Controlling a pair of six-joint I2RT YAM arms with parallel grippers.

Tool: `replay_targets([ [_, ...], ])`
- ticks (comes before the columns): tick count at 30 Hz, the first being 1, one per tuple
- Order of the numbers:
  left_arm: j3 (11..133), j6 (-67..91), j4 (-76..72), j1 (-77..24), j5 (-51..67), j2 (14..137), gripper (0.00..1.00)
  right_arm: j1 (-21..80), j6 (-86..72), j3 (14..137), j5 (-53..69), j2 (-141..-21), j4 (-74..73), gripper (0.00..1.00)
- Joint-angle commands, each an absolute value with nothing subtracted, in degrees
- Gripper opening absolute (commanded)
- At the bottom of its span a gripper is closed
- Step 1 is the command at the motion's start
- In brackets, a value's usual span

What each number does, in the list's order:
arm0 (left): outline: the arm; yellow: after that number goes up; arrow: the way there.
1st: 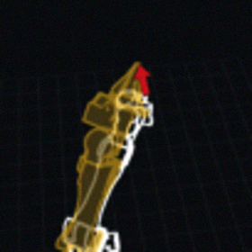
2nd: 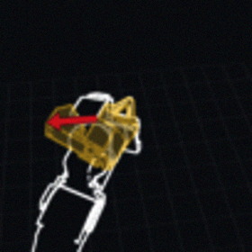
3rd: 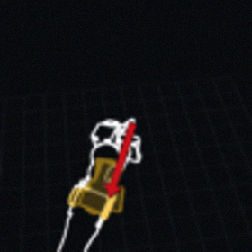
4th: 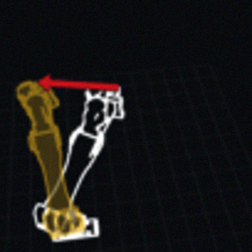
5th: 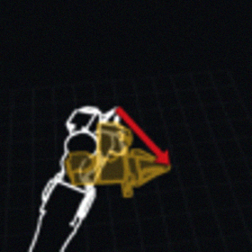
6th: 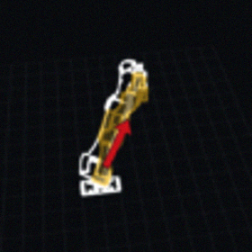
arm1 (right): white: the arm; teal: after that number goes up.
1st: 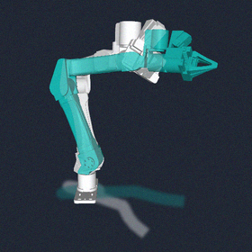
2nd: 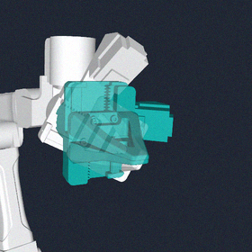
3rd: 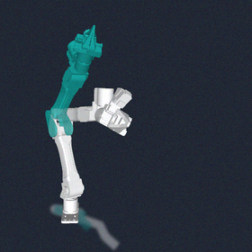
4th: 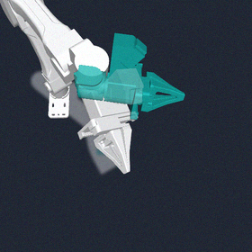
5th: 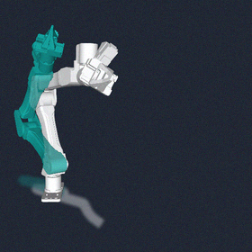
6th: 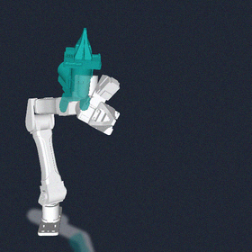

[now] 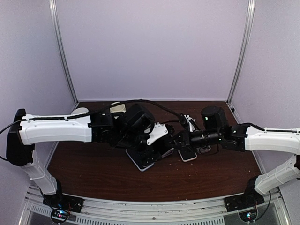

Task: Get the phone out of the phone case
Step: Pass from the left arm to the right, then remove the top left corner of the phone from the phone case.

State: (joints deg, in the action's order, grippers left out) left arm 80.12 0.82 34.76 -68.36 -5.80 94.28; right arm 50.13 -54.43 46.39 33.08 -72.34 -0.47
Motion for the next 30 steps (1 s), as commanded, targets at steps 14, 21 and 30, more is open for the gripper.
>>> replay_targets([
  [14,70.37,-21.66,28.17,-58.11,3.06,76.87,0.98,48.77,-17.86,53.07,19.05,-65.70,-8.48,0.00],
  [21,57.42,-31.08,11.49,-48.94,21.02,68.29,0.97,49.65,-4.38,44.78,10.37,-56.19,3.91,0.00],
  [30,55.05,-41.23,7.66,-43.93,41.15,71.19,0.84,49.61,18.37,41.51,26.82,-52.52,4.73,0.00],
])
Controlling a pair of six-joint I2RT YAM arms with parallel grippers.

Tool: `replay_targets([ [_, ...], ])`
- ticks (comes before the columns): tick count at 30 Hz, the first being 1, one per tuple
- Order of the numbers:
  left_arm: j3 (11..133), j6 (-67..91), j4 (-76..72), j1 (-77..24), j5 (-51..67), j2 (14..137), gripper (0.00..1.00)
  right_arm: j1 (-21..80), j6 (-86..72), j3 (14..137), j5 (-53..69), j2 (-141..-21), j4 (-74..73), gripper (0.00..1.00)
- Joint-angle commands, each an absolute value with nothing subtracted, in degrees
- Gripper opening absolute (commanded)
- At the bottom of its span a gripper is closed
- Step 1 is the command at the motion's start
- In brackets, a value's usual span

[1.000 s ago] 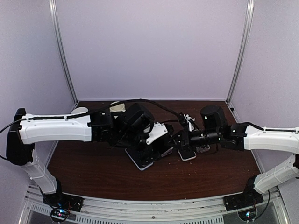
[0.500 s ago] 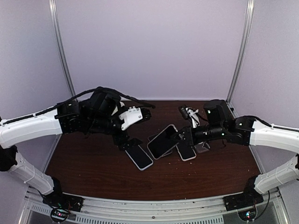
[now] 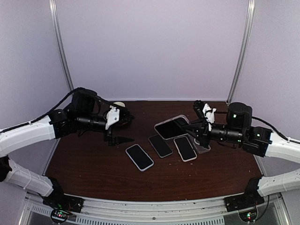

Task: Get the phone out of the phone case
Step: Remove the top left corner of the phone from the phone case.

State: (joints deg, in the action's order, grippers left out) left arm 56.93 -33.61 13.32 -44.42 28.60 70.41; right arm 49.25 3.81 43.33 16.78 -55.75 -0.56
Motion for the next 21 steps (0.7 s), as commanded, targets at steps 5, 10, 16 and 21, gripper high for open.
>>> replay_targets([
  [5,52.27,-45.80,7.01,-43.88,49.05,69.22,0.75,49.75,26.74,41.57,38.24,-50.57,2.06,0.00],
  [10,52.27,-45.60,7.99,-44.90,54.49,68.74,0.65,50.05,28.81,44.76,43.29,-50.82,0.45,0.00],
  [16,52.62,-45.22,8.17,-48.09,55.36,69.96,0.57,50.67,30.44,48.33,46.20,-52.43,-1.87,0.00],
  [21,52.89,-44.38,7.21,-51.10,54.34,71.29,0.48,51.41,31.25,50.59,48.00,-54.68,-3.19,0.00],
])
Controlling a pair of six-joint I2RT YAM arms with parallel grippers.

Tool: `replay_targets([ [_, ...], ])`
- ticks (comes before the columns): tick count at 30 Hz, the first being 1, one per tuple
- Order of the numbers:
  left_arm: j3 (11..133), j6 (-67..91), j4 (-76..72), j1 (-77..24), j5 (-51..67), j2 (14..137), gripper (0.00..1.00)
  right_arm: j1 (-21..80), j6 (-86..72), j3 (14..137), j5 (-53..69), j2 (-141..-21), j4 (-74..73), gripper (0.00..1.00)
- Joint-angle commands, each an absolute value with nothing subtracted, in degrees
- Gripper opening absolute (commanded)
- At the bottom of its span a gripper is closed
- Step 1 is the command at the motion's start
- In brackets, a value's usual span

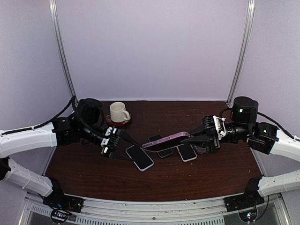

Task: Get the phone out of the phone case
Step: Remove the top left corner of the phone from the phone case.

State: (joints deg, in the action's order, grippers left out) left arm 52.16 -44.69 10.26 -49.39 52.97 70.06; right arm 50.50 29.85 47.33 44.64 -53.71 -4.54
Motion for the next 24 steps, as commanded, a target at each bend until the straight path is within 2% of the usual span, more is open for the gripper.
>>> replay_targets([
  [1,52.91,-43.75,6.64,-51.48,54.34,71.64,0.48,51.64,31.35,50.93,48.32,-55.30,-3.37,0.00],
  [9,53.09,-42.78,6.06,-52.95,53.09,72.50,0.46,52.64,31.85,52.46,49.98,-57.62,-4.38,0.00],
  [16,53.26,-44.54,7.52,-54.11,52.66,72.52,0.36,53.08,31.95,52.28,49.64,-58.22,-3.79,0.00],
  [24,53.77,-44.74,7.88,-54.88,52.10,73.07,0.29,53.95,31.64,52.68,49.65,-59.10,-3.13,0.00],
])
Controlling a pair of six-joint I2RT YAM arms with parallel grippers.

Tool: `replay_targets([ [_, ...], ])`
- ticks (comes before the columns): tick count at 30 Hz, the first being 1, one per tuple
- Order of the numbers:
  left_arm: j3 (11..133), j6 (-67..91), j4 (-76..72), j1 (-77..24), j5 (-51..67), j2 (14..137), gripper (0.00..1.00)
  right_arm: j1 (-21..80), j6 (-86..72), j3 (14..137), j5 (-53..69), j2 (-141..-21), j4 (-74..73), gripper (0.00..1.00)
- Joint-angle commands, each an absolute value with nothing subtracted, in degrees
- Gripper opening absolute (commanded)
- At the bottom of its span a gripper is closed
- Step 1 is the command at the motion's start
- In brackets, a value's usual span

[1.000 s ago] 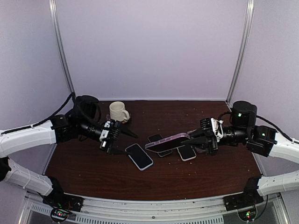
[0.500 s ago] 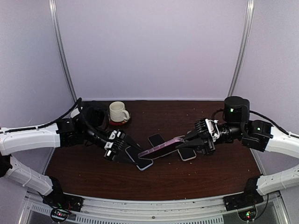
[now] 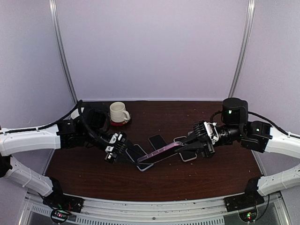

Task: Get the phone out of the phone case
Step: Remove the top left corner of the phone from the phone case.

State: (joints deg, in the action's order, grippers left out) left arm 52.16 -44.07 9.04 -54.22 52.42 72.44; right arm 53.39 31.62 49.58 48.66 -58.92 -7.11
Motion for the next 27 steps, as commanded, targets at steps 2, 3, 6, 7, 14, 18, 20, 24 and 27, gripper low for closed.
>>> replay_targets([
  [2,53.71,-44.88,7.86,-54.97,51.83,73.01,0.27,54.17,31.57,52.73,49.64,-59.27,-2.90,0.00],
  [3,53.70,-44.95,7.90,-55.06,51.63,73.00,0.26,54.27,31.49,52.73,49.64,-59.32,-2.77,0.00],
  [6,53.70,-45.29,7.96,-55.26,51.33,72.87,0.25,54.49,31.23,52.80,49.66,-59.59,-2.26,0.00],
  [7,53.66,-45.41,8.03,-55.36,51.33,72.84,0.25,54.57,31.14,52.82,49.72,-59.63,-2.01,0.00],
  [14,54.47,-47.12,10.10,-55.58,52.71,72.74,0.12,54.85,31.07,53.95,51.89,-60.66,-3.42,0.00],
  [18,55.45,-47.98,12.09,-56.15,53.61,72.84,0.06,55.23,30.58,55.00,54.21,-61.65,-4.54,0.00],
  [20,55.31,-48.52,12.55,-56.57,53.99,72.60,0.06,55.51,29.72,55.19,55.79,-62.30,-4.20,0.00],
  [24,55.57,-49.42,13.76,-57.35,54.67,72.49,0.01,55.94,28.39,55.83,58.46,-63.84,-3.62,0.00],
  [27,56.13,-50.27,15.18,-57.54,55.63,72.52,0.00,56.09,27.78,56.59,60.23,-65.01,-3.51,0.00],
])
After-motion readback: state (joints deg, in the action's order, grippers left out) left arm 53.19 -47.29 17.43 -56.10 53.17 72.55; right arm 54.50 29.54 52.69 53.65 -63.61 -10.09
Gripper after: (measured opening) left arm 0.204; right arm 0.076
